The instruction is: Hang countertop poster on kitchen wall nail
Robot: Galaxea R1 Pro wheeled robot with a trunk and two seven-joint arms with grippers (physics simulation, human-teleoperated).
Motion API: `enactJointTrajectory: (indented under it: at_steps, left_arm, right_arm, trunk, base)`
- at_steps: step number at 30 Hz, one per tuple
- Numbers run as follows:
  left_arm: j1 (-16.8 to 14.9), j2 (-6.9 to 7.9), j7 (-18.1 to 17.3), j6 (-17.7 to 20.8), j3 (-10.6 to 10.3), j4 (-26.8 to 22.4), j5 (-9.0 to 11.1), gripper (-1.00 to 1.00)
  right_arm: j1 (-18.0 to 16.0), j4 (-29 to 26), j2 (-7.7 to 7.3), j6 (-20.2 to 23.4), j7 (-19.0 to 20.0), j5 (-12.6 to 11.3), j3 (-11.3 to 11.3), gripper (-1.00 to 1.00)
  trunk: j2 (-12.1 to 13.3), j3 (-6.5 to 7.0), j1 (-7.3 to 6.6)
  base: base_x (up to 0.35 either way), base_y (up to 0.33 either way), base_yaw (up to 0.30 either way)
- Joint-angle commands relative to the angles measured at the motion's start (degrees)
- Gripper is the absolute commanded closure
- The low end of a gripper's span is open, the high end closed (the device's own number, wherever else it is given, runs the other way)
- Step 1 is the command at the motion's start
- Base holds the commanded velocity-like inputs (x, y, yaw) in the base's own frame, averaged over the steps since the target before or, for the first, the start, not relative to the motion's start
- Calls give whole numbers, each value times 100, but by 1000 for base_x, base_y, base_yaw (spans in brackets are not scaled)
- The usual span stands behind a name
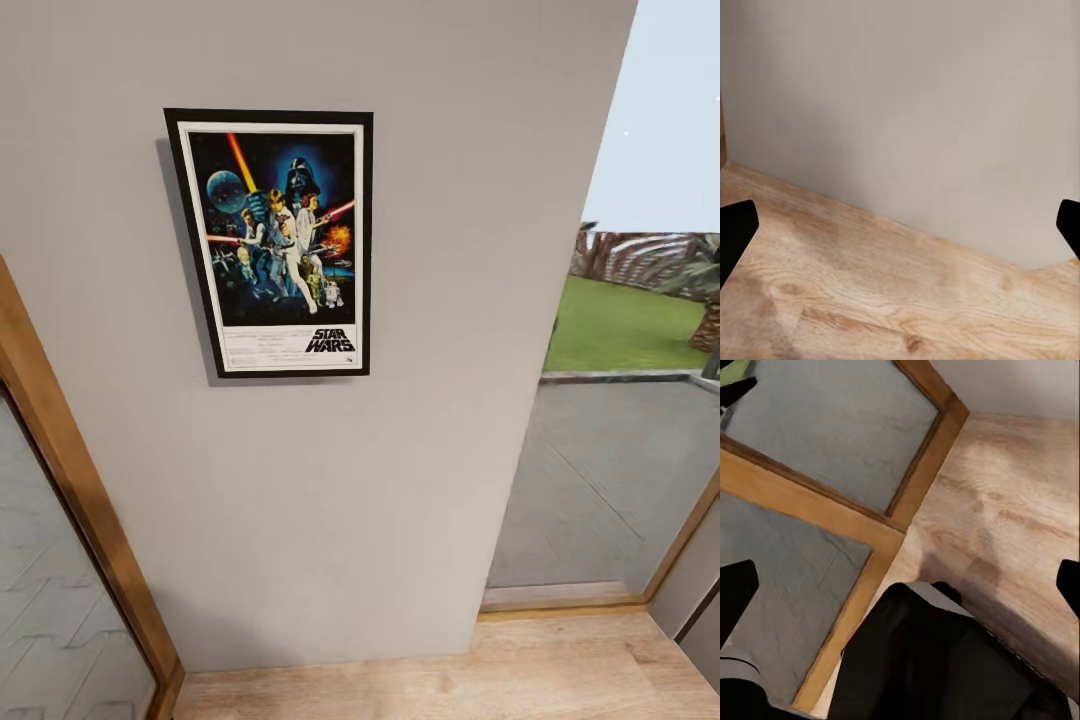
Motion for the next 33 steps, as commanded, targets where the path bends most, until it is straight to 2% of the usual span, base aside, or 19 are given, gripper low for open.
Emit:
enactJointTrajectory:
  at_steps: [1, 3, 5, 6, 7, 9, 11, 15, 16, 18, 19, 20, 26, 33]
  left_arm:
    - [-4, 0, -17, -20, -49, 8, 50, -100]
    - [-4, -6, 4, -19, -52, 17, 42, -100]
    - [-2, -5, 12, -17, -51, 25, 40, -100]
    - [23, 1, 41, 12, -50, 34, 38, -100]
    - [101, 4, 87, 72, -50, 37, 39, -100]
    - [225, 6, 225, 160, -50, 40, 42, -100]
    - [294, 7, 474, 206, -50, 41, 40, -100]
    - [336, 3, 989, 235, -50, 42, 37, -100]
    - [347, 1, 1280, 242, -50, 43, 37, -100]
    - [353, 1, 1564, 246, -50, 43, 36, -100]
    - [360, -7, 2005, 251, -57, 38, 36, -100]
    - [362, -13, 2122, 252, -61, 36, 36, -100]
    - [365, -33, 2321, 254, -59, 39, 36, -100]
    - [365, -35, 2344, 254, -59, 41, 36, -100]
  right_arm:
    - [-4, 268, -18, -71, -316, 1, -4, -100]
    - [-1, 702, -37, -97, -1227, 0, -13, -100]
    - [-1, 808, -36, -96, -1637, -2, -12, -100]
    - [-2, 903, -19, -93, -2184, -4, -10, -100]
    - [-2, 939, 9, -92, -2485, -5, -10, -100]
    - [-2, 976, 48, -91, -2826, -1, -9, -100]
    - [-2, 1030, 69, -91, -3054, -2, -9, -100]
    - [-2, 1108, 117, -90, -3245, -5, -9, -100]
    - [-2, 1130, 147, -90, -3338, -5, -9, -100]
    - [-2, 1144, 168, -90, -3458, -6, -9, -100]
    - [-2, 1159, 197, -90, -3817, -8, -9, -100]
    - [-2, 1163, 225, -90, -4000, -10, -9, -100]
    - [-2, 1167, 405, -98, -4662, 0, -9, -100]
    - [-2, 1351, 430, -94, -4792, 4, -9, -100]
  trunk:
    - [-6, -4, 3]
    - [-6, -4, 3]
    - [-6, -4, 3]
    - [-6, -4, 3]
    - [-6, -4, 3]
    - [-6, -1, 3]
    - [-6, 8, 3]
    - [-6, 37, 3]
    - [-6, 45, 3]
    - [-6, 62, 3]
    - [-6, 70, 3]
    - [-6, 76, 3]
    - [-6, 89, 3]
    - [-6, 91, 3]
  base:
    - [0, 0, 0]
    - [0, 0, 0]
    - [0, 0, 0]
    - [0, 0, 0]
    - [0, 0, 0]
    - [0, 0, 0]
    - [0, 0, 0]
    - [0, 0, 0]
    - [0, 0, 0]
    - [0, 0, 0]
    - [0, 0, 0]
    - [0, 0, 0]
    - [0, 0, 0]
    - [0, 0, 0]
